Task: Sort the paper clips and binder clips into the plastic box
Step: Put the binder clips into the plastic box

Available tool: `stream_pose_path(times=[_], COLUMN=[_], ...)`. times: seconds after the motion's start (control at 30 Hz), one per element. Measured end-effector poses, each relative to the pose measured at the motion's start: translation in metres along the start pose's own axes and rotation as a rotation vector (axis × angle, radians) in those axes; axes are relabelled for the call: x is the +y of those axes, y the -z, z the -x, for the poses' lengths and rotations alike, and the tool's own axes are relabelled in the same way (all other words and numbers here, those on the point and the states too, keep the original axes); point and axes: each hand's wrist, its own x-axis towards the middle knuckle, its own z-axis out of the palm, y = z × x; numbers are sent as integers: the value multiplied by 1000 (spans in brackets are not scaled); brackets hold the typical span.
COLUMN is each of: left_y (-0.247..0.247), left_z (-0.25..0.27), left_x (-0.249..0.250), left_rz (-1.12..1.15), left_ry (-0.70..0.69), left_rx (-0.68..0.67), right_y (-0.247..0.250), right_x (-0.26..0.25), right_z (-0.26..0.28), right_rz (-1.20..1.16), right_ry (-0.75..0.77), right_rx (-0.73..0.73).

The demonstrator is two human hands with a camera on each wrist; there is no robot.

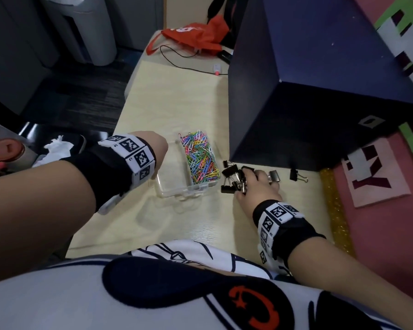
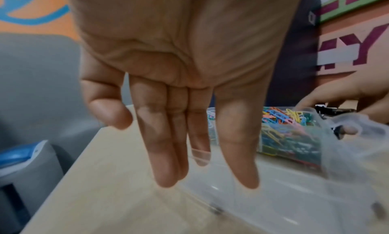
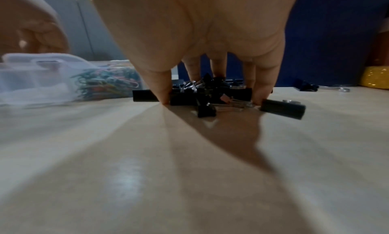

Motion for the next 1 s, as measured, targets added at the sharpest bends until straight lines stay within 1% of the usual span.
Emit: stream_pose_path(times=[0.07,0.17,0.33,0.4,0.5,0.53,0.63,0.7,0.77,0.83,0.9,0.97,1.0], left_y=[1,-3,-6,-8,-7,-8,-15,-22,-28,-33,-39,-42,-43], left_z=[4,3,6,6,7,6,5,6,8,9,6,5,5], left_x=[1,5,18,27,39,43,52,58,67,76,84,90,92], left_rz=[-10,12,120,152,166,176,272,386,430,364,255,135,81], left_ry=[-10,1,-24,-48,-98,-103,-128,-185,-285,-406,-513,-578,-588], left_rx=[16,39,177,223,270,295,441,485,503,508,480,449,437], right_y=[-4,-7,-9,-7,0,3,12,16,17,14,12,10,10], right_x=[-4,-5,-3,-3,4,9,27,38,43,40,32,21,16], right_z=[6,11,16,16,10,7,-6,-12,-14,-12,-7,-2,0], right_rz=[21,28,-8,-44,-80,-86,-117,-154,-203,-221,-191,-154,-142], right_ry=[35,47,59,14,-93,-135,-259,-303,-299,-256,-194,-137,-114], right_rx=[8,22,54,121,219,228,212,170,102,80,94,88,72])
